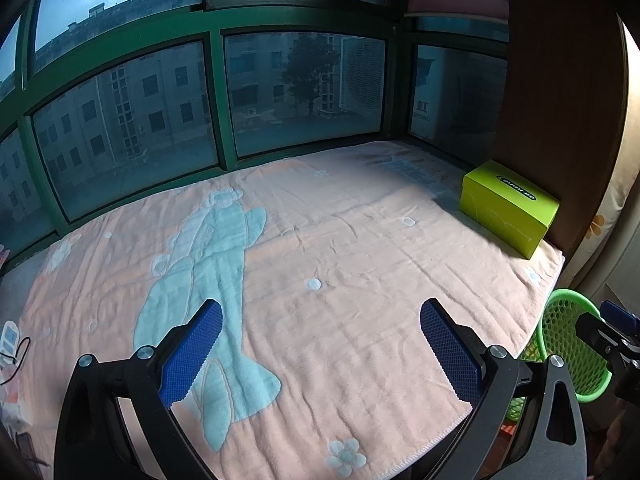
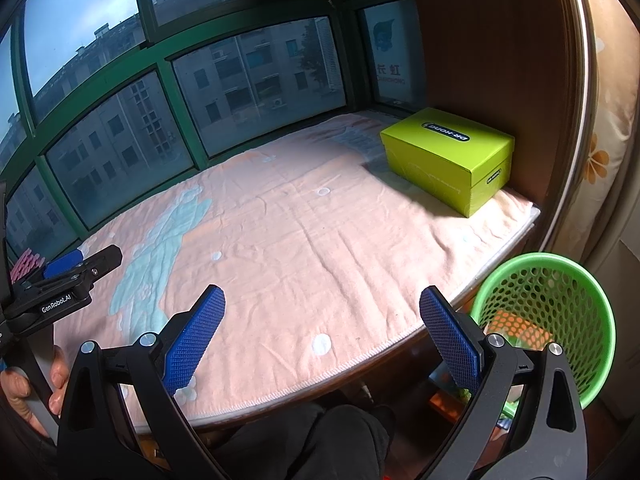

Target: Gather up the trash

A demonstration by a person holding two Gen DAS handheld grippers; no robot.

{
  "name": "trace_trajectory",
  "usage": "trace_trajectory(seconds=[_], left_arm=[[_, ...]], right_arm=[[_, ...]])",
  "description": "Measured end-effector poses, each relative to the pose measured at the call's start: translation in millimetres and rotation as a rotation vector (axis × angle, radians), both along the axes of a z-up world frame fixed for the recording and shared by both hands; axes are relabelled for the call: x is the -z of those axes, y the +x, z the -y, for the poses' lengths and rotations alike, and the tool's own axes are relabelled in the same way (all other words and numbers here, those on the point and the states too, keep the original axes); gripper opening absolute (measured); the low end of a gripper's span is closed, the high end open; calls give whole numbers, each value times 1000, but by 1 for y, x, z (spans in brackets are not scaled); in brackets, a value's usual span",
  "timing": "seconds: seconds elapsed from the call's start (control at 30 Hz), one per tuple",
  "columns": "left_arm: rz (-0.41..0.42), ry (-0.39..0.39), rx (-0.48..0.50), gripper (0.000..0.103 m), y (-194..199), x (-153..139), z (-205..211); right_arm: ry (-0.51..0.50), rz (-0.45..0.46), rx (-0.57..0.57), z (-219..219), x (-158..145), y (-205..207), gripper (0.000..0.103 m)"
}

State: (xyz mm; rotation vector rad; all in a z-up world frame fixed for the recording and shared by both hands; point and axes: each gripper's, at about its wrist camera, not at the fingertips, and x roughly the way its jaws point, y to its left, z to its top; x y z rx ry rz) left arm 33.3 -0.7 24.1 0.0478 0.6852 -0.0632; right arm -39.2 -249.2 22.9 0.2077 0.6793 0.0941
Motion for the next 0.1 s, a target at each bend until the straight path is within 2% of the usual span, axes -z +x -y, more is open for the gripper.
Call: trace_trajectory(seconds=[0.1], left_arm=[[-2,4,-4,96,-1,1,0]], right_arm=[[1,0,0,0,0,0,97]])
